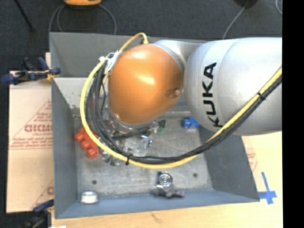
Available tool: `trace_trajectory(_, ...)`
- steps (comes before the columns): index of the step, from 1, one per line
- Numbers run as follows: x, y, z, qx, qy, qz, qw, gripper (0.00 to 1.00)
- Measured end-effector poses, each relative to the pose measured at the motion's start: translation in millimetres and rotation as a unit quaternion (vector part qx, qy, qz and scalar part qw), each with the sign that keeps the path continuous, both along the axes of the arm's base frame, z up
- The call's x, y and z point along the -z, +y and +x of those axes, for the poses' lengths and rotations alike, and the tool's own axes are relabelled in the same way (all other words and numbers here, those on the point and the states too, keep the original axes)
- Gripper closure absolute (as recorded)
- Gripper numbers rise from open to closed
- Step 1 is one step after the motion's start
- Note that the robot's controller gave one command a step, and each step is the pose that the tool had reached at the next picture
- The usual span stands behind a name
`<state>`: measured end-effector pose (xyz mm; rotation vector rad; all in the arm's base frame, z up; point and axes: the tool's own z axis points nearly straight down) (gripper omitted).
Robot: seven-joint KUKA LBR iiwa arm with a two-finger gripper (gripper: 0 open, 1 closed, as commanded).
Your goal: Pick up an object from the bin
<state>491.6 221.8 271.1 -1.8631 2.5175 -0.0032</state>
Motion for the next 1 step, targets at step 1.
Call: trace_trajectory(1,123.5,-5.8,-9.2,-0.005,0.0077,-0.002,1.0,1.0)
